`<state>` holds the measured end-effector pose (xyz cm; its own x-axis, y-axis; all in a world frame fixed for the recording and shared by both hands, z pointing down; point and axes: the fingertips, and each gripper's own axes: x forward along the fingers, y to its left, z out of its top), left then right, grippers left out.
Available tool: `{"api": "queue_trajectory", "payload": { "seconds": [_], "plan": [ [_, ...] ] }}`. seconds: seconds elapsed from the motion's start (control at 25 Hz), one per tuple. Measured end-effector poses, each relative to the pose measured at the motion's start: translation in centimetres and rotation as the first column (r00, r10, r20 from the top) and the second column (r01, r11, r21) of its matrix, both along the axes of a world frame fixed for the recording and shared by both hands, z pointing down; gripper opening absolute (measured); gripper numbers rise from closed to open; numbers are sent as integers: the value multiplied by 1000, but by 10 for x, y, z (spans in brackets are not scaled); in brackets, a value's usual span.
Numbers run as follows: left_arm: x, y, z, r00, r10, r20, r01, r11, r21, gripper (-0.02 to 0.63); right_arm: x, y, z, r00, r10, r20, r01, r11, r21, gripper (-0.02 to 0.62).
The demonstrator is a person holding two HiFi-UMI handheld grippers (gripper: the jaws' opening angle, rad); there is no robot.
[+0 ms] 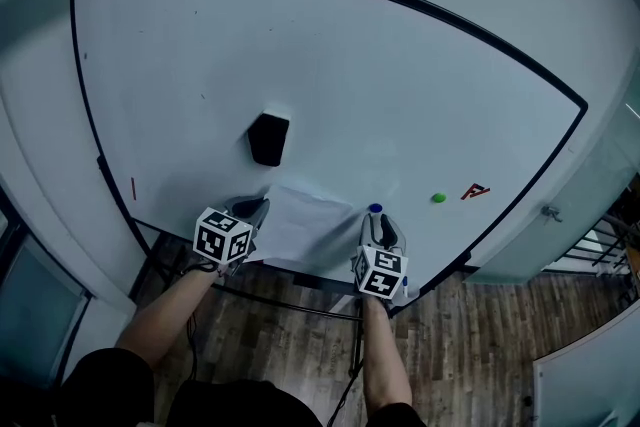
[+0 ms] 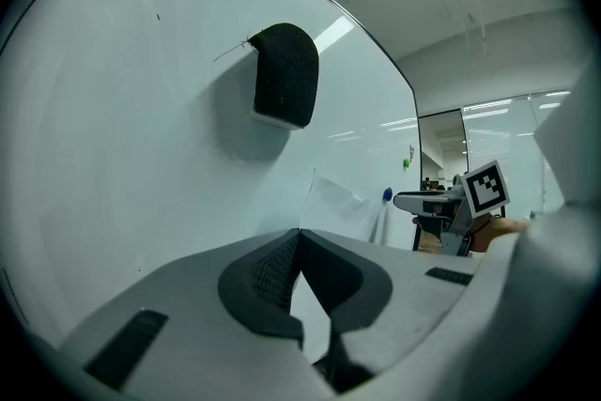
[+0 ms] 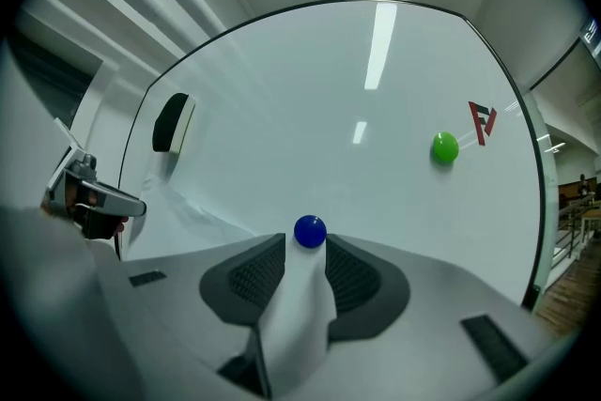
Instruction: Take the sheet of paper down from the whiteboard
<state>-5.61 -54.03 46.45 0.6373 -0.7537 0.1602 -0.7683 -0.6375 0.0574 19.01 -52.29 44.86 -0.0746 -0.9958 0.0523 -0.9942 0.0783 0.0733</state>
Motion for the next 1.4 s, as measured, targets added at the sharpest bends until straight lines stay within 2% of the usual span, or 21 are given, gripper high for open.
{"api": "queue_trajectory", "payload": {
  "seconds": [0.44,0.64,1.4],
  "plan": [
    [-7,11,-2,999,-8,34,7,1000,25,20,-5,14,0,999,-18,27,18,1000,-6,130],
    [-8,22,-2,999,-6,43,5,999,33,20,-7,24,0,999,-26,45,26,1000,-4,75],
    [-28,58,-11,999,-42,10,41,997,64,20,-28,53,4,997,-63,51,64,998,-28,29]
  ]
}}
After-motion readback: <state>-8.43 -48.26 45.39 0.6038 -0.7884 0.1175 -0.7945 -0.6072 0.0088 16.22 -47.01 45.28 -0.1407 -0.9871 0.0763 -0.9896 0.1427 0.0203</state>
